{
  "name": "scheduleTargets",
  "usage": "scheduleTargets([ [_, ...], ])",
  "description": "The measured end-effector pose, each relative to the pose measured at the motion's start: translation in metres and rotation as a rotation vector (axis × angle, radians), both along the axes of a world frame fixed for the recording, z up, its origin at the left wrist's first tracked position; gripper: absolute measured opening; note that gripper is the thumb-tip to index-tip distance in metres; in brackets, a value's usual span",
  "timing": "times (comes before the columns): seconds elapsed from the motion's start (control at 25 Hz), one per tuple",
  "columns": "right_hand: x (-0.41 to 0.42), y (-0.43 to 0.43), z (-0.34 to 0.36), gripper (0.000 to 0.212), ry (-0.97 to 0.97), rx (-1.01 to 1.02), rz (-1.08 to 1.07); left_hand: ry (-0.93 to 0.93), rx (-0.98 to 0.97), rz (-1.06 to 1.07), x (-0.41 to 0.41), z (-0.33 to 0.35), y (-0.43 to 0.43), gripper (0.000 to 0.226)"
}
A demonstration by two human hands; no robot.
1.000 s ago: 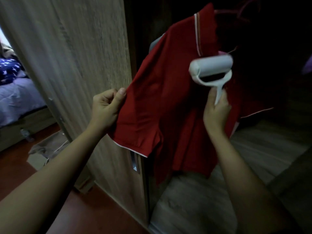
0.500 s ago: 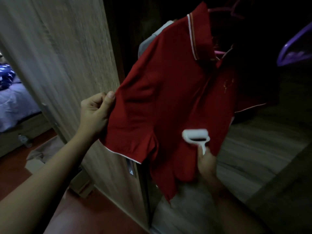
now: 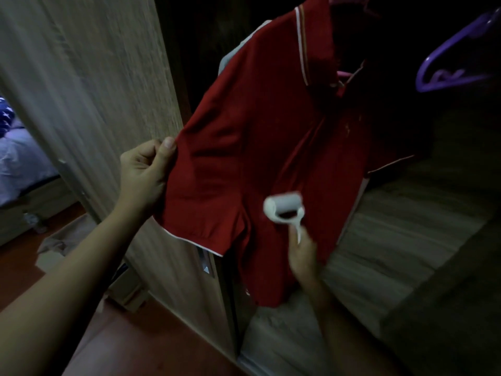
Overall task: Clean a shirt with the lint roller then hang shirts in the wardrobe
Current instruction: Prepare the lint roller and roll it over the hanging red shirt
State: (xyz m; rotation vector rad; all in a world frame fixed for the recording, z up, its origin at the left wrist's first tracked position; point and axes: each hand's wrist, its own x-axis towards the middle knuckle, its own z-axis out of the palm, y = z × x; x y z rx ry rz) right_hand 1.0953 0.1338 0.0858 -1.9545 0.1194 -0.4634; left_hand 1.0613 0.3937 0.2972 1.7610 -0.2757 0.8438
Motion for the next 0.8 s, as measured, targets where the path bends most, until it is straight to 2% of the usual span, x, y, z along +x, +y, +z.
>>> scheduleTargets([
  [0.12, -0.043, 0.030, -0.062, 0.039, 0.309, -0.063, 0.094, -0.015, 0.010, -0.003, 0.001, 0.000, -0.002, 0.058],
  [0.2, -0.055, 0.038, -0.052, 0.036, 0.353, -0.049, 0.118, -0.018, 0.006, -0.012, 0.002, -0.001, -0.001, 0.058],
  [0.36, -0.026, 0.035, 0.063, 0.030, -0.081, 0.138, -0.047, 0.001, -0.023, -0.031, 0.004, -0.002, 0.000, 0.052],
  [0.48, 0.000, 0.032, 0.168, 0.032, -0.369, 0.136, -0.091, 0.009, -0.051, -0.048, 0.003, -0.001, 0.000, 0.041],
  [0.56, 0.005, 0.036, 0.192, 0.032, -0.459, 0.119, -0.097, 0.007, -0.054, -0.061, 0.004, 0.000, 0.000, 0.042],
  [0.68, -0.007, 0.048, 0.140, 0.029, -0.316, 0.060, -0.084, 0.004, -0.049, -0.079, 0.004, 0.000, 0.000, 0.044],
  [0.8, -0.042, 0.050, 0.040, 0.032, 0.035, -0.047, -0.065, 0.018, -0.047, -0.096, 0.003, 0.000, 0.000, 0.044],
])
